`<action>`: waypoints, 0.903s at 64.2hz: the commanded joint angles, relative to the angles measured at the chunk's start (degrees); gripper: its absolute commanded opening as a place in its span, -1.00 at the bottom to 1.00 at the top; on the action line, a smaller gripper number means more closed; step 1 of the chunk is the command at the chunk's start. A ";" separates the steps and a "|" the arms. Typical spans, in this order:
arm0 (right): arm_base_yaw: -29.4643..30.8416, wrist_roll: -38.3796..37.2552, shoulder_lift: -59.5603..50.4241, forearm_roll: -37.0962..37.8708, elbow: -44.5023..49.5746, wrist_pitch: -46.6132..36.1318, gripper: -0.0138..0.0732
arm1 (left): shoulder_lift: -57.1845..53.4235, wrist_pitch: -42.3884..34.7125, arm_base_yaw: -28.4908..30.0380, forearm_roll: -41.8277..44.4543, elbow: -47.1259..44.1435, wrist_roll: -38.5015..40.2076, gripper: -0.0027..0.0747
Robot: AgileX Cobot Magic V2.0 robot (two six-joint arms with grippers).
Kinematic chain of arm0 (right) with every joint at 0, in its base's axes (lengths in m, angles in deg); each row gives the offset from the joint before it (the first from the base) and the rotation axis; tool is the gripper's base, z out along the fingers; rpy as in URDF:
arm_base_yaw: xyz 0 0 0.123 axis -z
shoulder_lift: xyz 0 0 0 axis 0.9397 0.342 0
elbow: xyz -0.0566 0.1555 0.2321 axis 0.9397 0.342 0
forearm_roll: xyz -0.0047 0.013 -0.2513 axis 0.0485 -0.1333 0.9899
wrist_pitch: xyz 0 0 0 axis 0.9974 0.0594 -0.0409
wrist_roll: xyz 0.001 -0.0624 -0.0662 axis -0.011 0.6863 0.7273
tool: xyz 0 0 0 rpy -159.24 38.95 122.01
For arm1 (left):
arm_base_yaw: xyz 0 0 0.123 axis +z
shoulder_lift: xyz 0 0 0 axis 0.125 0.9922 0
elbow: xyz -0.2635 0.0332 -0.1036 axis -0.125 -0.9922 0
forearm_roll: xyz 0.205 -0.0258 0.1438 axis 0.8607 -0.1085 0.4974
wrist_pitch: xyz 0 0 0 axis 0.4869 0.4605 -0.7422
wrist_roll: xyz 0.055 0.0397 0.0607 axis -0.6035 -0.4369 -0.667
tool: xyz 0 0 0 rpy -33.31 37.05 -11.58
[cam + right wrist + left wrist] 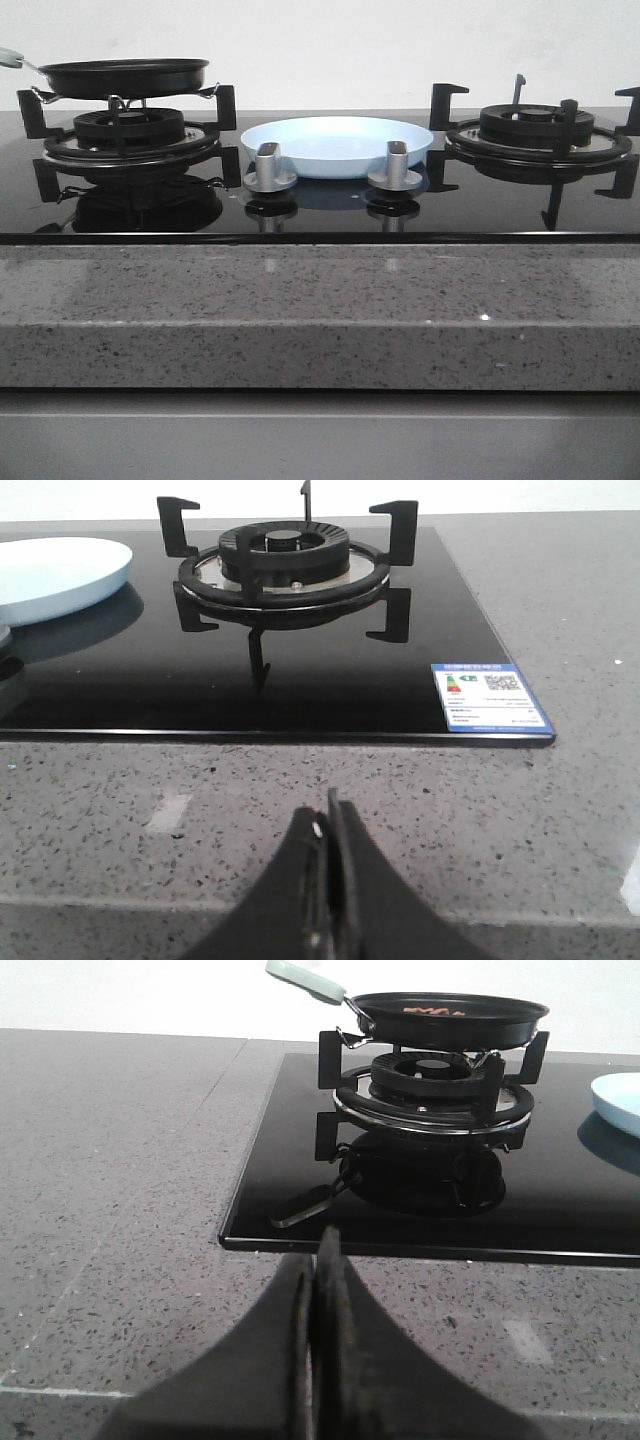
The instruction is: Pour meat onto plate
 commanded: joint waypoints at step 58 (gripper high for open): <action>0.48 0.24 34.55 3.88 -39.77 5.41 -0.81 | 34.65 1.34 -0.54 0.73 36.34 1.51 -0.97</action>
